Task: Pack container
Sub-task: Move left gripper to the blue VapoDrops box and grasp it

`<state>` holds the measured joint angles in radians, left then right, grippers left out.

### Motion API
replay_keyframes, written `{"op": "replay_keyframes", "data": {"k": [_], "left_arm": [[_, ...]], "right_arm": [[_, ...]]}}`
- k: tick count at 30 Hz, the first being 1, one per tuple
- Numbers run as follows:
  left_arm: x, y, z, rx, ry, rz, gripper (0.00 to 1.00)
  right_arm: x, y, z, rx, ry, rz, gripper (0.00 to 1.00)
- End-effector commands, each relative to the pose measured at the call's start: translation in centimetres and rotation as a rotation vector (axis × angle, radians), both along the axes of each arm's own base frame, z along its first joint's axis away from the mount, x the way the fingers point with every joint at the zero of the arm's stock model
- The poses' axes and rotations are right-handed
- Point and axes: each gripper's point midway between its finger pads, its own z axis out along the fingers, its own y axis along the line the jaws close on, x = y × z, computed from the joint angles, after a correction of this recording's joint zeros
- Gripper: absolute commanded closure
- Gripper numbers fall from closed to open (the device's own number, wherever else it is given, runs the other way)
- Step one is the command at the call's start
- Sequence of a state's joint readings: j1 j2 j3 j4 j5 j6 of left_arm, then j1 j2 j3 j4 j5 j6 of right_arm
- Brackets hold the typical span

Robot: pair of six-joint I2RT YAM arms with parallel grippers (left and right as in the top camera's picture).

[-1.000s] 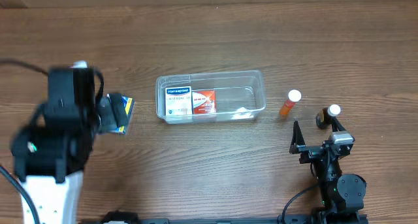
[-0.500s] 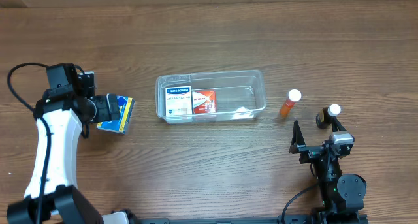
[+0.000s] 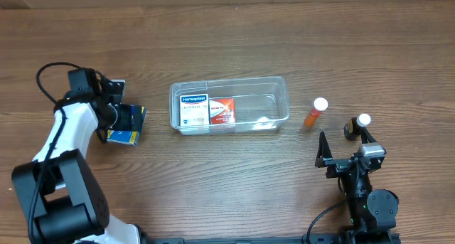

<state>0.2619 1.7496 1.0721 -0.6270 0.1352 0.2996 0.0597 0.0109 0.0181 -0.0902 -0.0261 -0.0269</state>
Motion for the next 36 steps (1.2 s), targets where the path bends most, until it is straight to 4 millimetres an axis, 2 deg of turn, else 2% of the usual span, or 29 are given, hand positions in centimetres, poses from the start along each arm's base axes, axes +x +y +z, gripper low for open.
{"op": "replay_keyframes", "data": {"k": [1, 6, 22, 31, 36], "left_arm": [[0.0, -0.2, -1.3, 0.052, 0.034, -0.053, 0.0], [-0.1, 0.4, -2.6, 0.088, 0.063, -0.043, 0.0], [0.2, 0.7, -2.6, 0.093, 0.052, 0.006, 0.0], [-0.8, 0.5, -3.0, 0.07, 0.099, 0.069, 0.0], [-1.6, 1.0, -4.4, 0.092, 0.156, 0.073, 0.0]], "right_arm": [[0.0, 0.0, -0.1, -0.003, -0.005, 0.0, 0.0], [0.0, 0.0, -0.1, -0.003, -0.005, 0.0, 0.0], [0.0, 0.0, -0.1, -0.003, -0.005, 0.0, 0.0], [0.0, 0.0, -0.1, -0.003, -0.005, 0.0, 0.0], [0.0, 0.0, -0.1, -0.003, -0.005, 0.0, 0.0]]}}
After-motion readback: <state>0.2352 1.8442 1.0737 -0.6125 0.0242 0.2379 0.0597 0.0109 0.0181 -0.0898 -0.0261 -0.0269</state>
